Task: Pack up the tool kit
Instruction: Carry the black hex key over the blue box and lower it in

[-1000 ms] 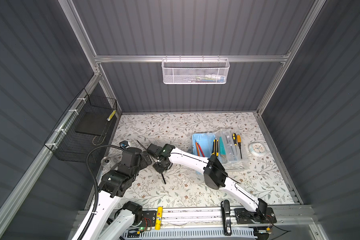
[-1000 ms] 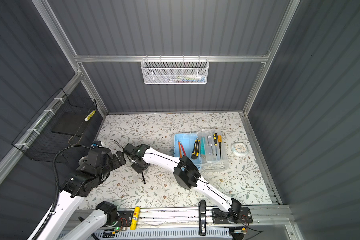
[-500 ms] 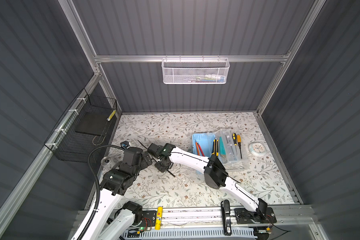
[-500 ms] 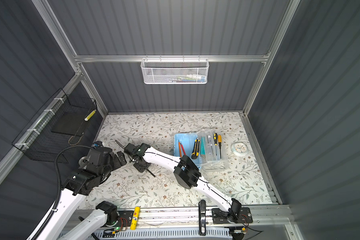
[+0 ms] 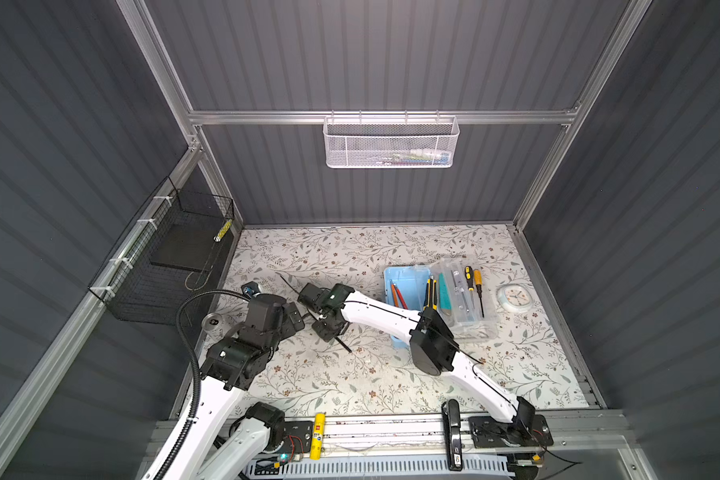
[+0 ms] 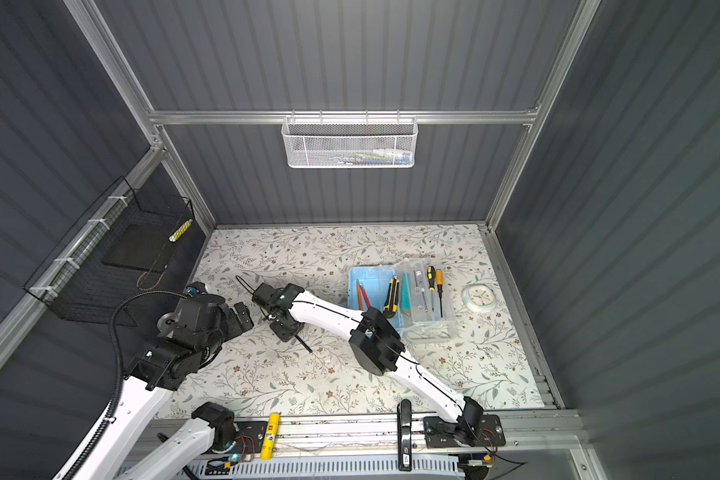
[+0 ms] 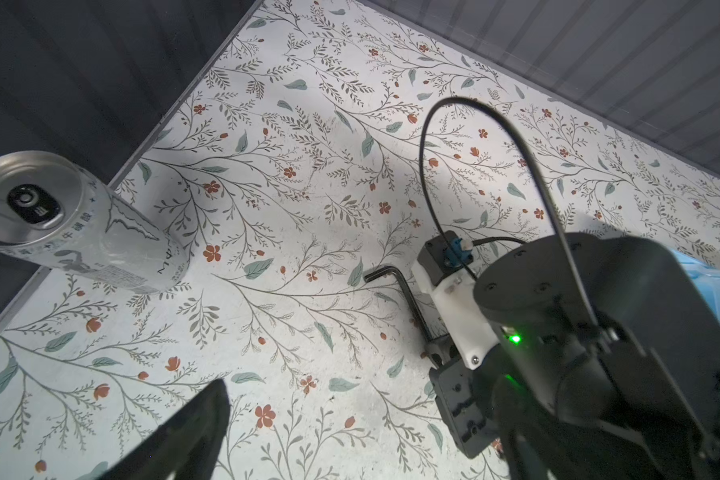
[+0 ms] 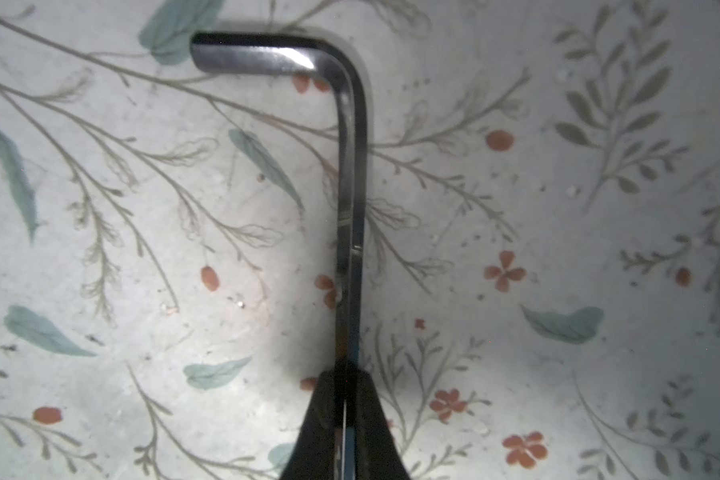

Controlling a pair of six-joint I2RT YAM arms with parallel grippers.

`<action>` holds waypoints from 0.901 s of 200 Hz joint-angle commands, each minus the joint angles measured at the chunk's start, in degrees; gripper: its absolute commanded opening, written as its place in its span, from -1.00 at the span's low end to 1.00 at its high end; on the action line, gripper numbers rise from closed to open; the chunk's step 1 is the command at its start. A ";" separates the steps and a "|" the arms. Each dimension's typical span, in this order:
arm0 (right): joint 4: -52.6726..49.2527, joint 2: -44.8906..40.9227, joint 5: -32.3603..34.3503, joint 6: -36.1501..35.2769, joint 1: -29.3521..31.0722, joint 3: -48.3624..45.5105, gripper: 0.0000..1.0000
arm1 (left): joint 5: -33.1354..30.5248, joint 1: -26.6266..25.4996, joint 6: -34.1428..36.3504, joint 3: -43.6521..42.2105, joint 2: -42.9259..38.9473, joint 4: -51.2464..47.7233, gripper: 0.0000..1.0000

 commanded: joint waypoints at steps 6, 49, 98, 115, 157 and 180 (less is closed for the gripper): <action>4.68 -7.92 1.47 2.12 -1.59 -5.75 -1.00 | -0.12 0.18 0.85 -0.23 0.33 0.33 0.99; 10.67 -17.00 5.97 3.72 -3.92 -16.80 -1.00 | 3.00 0.13 1.72 -1.15 1.79 3.19 0.99; 12.67 -25.61 10.13 7.36 -7.31 -26.05 -1.00 | 4.48 0.13 2.61 -1.63 4.00 4.99 0.99; 14.00 -29.27 10.46 9.11 -9.05 -30.33 -1.00 | 5.32 0.13 3.09 -2.27 4.10 6.25 0.99; 18.72 -38.01 12.26 13.14 -12.85 -41.60 -1.00 | 6.24 0.13 3.21 -3.69 4.30 8.29 0.99; 21.71 -42.33 12.27 15.40 -14.52 -47.73 -1.00 | 6.43 0.13 3.30 -4.27 4.42 8.55 0.99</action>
